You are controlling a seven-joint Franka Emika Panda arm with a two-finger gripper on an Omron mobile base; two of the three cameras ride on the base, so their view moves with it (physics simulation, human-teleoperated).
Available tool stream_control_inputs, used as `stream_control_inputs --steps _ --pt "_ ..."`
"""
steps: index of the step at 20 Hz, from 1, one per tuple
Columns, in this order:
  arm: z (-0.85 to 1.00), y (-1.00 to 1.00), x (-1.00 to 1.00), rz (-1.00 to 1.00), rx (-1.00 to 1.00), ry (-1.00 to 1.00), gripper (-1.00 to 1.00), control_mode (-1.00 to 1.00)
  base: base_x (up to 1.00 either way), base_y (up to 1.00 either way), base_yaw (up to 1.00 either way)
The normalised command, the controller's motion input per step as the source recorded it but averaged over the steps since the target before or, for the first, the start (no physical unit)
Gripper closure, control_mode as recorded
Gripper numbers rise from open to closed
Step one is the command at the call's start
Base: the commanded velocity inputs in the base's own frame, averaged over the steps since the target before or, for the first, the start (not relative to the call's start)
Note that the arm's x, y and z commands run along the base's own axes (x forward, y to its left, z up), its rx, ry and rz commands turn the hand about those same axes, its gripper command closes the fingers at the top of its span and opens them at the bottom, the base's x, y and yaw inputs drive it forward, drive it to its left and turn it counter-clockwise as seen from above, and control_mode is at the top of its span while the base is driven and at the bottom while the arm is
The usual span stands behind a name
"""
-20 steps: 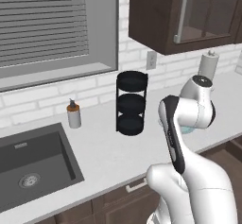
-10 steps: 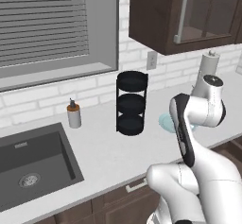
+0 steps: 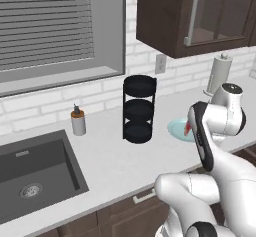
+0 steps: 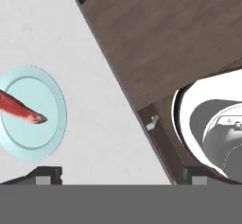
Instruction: Pick up the knife from the drawer and place it on the cutting board. Then place the meat from the plate to the cutting board.
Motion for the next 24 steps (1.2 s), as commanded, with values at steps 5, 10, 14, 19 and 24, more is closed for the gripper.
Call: stream_control_inputs --steps 5,10,14,19,24 --pt "-0.04 -0.25 0.04 0.39 -0.18 0.08 -1.0 -1.0 0.0 0.0 0.0" --pt "-0.03 -0.06 0.04 0.42 -0.21 0.04 -1.0 -1.0 0.0 0.0 0.0" --pt "-0.07 -0.01 0.15 0.41 -0.1 0.11 -1.0 -1.0 0.0 0.0 0.0" --pt "-0.02 -0.05 0.31 0.23 0.0 0.0 -1.0 -1.0 0.0 0.0 0.0" --pt "-0.01 -0.01 0.53 0.07 0.0 0.01 -1.0 -1.0 0.0 0.0 0.0"
